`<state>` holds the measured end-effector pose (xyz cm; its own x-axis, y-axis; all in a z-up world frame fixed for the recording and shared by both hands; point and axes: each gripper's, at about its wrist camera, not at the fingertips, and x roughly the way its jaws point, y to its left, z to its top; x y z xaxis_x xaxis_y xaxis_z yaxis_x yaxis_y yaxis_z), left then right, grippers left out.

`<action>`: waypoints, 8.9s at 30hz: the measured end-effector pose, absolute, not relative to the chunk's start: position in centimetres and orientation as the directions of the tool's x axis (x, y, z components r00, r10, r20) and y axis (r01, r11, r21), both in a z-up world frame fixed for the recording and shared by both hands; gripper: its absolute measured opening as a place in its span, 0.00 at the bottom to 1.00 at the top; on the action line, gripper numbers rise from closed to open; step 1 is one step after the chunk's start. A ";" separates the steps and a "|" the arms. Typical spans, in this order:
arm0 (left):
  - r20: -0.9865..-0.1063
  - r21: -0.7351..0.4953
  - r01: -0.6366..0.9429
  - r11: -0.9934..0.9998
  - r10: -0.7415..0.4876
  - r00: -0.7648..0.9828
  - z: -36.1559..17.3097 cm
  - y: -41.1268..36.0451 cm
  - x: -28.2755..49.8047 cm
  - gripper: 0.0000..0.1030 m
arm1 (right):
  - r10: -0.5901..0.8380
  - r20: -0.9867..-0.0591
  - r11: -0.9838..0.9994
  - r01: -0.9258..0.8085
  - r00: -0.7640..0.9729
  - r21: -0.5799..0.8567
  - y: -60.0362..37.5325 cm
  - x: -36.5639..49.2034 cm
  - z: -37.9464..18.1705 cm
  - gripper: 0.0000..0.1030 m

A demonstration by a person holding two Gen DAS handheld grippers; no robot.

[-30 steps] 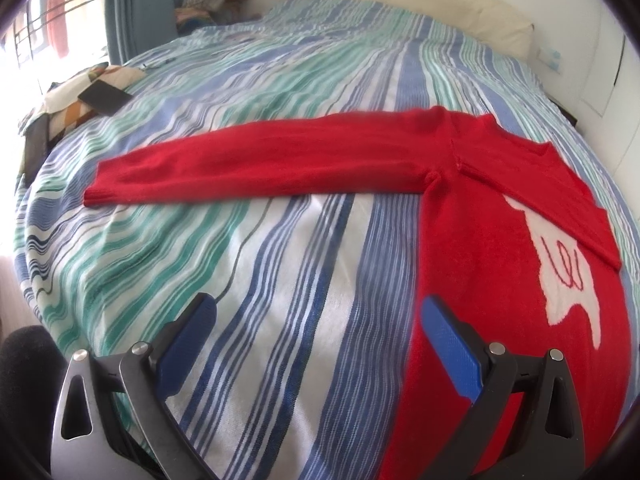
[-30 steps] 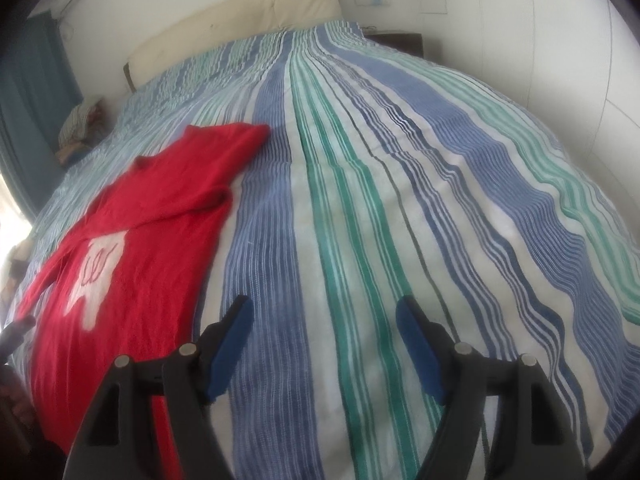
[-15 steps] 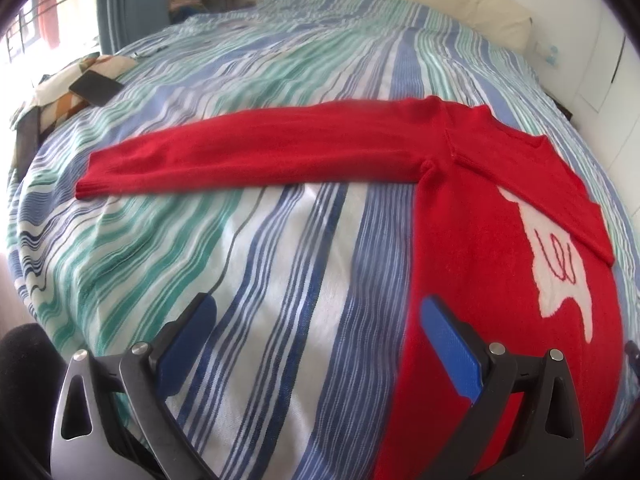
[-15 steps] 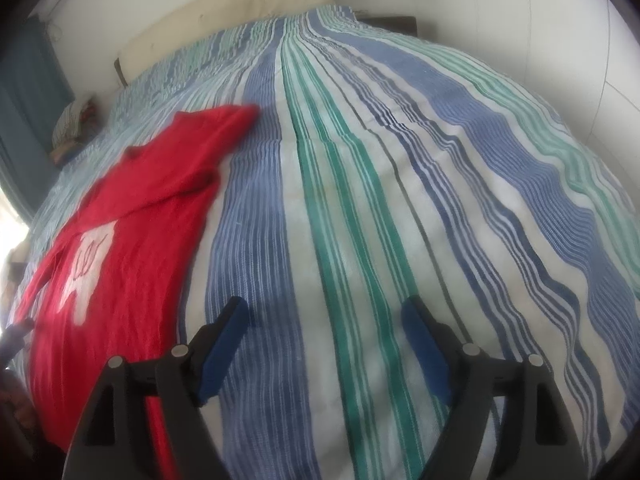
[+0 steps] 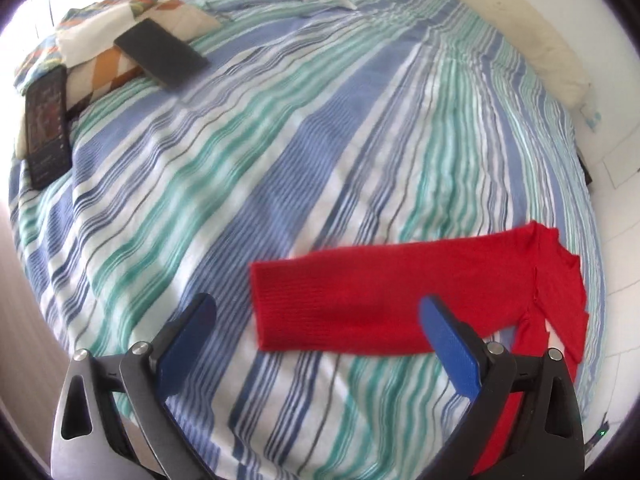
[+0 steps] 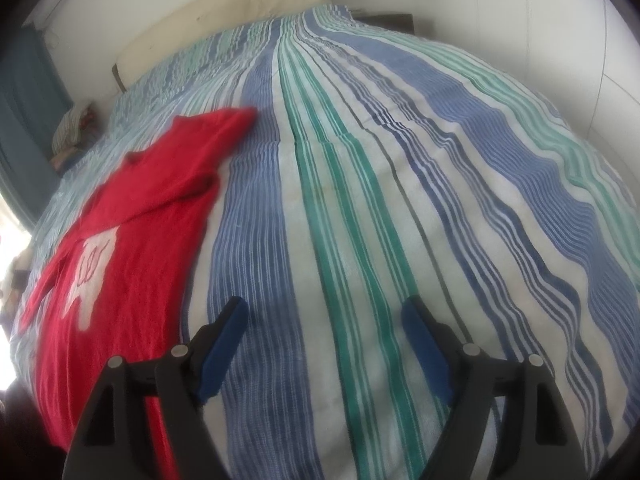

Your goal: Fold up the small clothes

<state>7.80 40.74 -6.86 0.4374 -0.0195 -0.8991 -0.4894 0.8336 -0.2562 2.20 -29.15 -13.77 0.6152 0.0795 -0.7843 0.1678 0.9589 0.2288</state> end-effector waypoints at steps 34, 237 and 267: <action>-0.778 -0.221 0.371 0.902 -0.393 0.490 6.7 1.8 24.4 0.39 | 0.111 -0.780 0.951 0.162 0.616 0.263 -29.2 2.5 -14.1 0.82; -0.787 -0.402 0.000 0.915 -0.346 0.511 -6.2 14.6 22.3 0.81 | 0.555 -0.650 0.815 -0.181 0.519 0.550 -21.6 24.7 -6.1 0.28; -0.825 -0.044 0.001 0.999 -0.037 0.564 -13.7 3.7 6.9 0.98 | 0.161 -0.775 0.987 -0.108 0.611 0.120 -22.5 4.6 -14.5 0.59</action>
